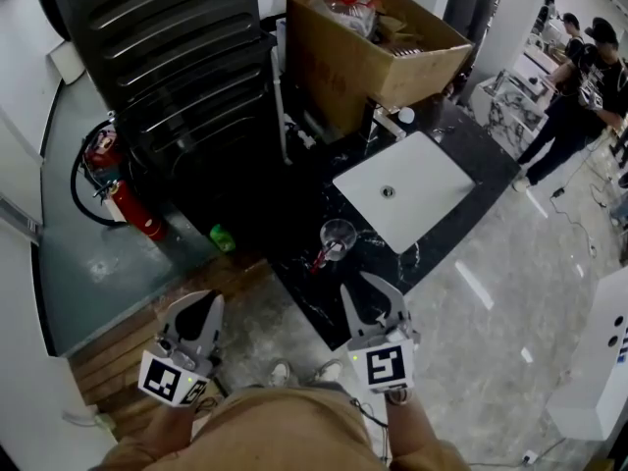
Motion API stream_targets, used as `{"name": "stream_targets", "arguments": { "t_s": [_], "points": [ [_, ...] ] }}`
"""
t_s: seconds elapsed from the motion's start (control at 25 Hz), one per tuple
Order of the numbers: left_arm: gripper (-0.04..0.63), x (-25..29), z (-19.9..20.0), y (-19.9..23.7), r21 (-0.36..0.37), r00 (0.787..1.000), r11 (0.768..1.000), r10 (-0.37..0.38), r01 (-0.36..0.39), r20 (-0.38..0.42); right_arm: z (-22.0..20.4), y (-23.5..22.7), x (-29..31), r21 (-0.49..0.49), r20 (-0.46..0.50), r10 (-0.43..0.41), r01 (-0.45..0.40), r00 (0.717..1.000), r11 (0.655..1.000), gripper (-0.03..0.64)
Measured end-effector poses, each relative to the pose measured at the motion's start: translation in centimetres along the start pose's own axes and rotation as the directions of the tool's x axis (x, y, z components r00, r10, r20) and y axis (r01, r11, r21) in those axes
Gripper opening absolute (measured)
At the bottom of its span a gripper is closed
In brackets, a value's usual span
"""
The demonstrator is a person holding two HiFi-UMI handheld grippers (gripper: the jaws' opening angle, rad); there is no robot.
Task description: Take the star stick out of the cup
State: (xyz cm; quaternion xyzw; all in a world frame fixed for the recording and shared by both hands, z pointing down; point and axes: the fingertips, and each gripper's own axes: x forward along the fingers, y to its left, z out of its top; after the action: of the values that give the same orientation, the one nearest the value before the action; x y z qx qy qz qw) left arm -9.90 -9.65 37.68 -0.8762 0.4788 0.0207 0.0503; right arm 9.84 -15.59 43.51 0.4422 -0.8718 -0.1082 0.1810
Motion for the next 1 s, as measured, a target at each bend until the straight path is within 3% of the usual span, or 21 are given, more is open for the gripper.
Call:
{"name": "stream_targets", "arguments": {
  "t_s": [1.0],
  "points": [
    [0.000,0.0,-1.1,1.0,0.005,0.999,0.999,0.032,-0.032,-0.036,-1.9,0.3,2.4,-0.084,-0.056,0.026,-0.031,0.998,0.996,0.083]
  ]
}}
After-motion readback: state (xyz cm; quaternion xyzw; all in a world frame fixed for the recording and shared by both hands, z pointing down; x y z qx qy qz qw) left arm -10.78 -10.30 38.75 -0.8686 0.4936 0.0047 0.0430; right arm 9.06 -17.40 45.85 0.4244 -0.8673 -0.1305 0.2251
